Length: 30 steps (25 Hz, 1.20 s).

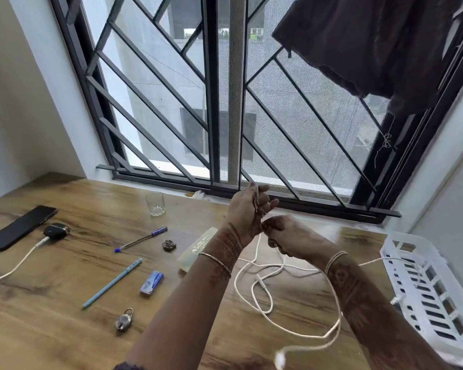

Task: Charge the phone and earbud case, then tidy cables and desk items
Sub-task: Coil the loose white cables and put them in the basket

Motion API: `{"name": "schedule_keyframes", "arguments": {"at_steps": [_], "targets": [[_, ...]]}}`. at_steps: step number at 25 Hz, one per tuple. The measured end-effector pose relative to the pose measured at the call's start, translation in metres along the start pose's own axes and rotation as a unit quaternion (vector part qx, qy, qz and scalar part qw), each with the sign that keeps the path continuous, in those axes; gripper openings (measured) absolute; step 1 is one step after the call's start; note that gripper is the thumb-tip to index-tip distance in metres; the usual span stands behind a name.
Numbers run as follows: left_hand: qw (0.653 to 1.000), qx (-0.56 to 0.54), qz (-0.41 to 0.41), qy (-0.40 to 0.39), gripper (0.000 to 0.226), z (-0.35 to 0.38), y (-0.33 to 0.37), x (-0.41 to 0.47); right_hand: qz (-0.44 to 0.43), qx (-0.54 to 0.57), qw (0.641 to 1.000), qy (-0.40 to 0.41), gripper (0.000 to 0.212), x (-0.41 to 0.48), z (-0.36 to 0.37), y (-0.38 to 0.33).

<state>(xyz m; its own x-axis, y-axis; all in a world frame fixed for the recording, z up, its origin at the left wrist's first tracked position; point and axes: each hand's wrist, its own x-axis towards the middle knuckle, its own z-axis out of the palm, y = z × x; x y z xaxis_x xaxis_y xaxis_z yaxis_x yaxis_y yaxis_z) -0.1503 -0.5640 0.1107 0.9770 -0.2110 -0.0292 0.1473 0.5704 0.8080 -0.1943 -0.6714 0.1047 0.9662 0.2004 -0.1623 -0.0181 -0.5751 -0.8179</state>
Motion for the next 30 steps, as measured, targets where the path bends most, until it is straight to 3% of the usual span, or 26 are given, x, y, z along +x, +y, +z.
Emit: {"name": "schedule_keyframes", "arguments": {"at_steps": [4,6,8,11,14,17,21,26,30], "targets": [[0.968,0.235,0.09,0.007,0.035,-0.005,-0.011,0.004,-0.021,-0.071,0.997,-0.029,0.028,-0.013,-0.021,-0.011],[0.938,0.325,0.112,0.036,0.035,-0.018,-0.018,0.009,-0.064,-0.072,0.995,0.0,0.026,-0.015,-0.03,-0.017],[0.932,0.348,0.098,0.03,0.039,-0.028,-0.023,0.01,-0.105,-0.075,0.99,0.054,0.025,-0.009,-0.037,-0.022],[0.959,0.279,0.016,-0.037,0.041,-0.019,-0.026,-0.007,-0.118,-0.038,0.987,0.1,0.027,0.006,-0.041,-0.023],[0.988,0.135,-0.048,-0.058,0.039,-0.012,-0.026,-0.021,-0.084,0.088,0.988,0.099,0.027,0.012,-0.041,-0.01],[0.993,0.069,-0.081,-0.059,0.042,-0.016,-0.026,-0.024,-0.053,0.156,0.981,0.106,0.03,0.015,-0.032,0.009],[0.984,0.05,-0.154,-0.08,0.046,-0.018,-0.023,-0.029,-0.073,0.206,0.965,0.146,0.029,0.017,-0.015,0.021],[0.989,-0.052,-0.12,-0.069,0.048,-0.018,-0.027,-0.022,-0.059,0.235,0.959,0.146,0.031,0.016,0.005,0.034],[0.992,-0.102,-0.068,-0.034,0.048,-0.027,-0.023,-0.011,-0.002,0.206,0.979,0.012,0.019,0.006,0.016,0.045]]}}
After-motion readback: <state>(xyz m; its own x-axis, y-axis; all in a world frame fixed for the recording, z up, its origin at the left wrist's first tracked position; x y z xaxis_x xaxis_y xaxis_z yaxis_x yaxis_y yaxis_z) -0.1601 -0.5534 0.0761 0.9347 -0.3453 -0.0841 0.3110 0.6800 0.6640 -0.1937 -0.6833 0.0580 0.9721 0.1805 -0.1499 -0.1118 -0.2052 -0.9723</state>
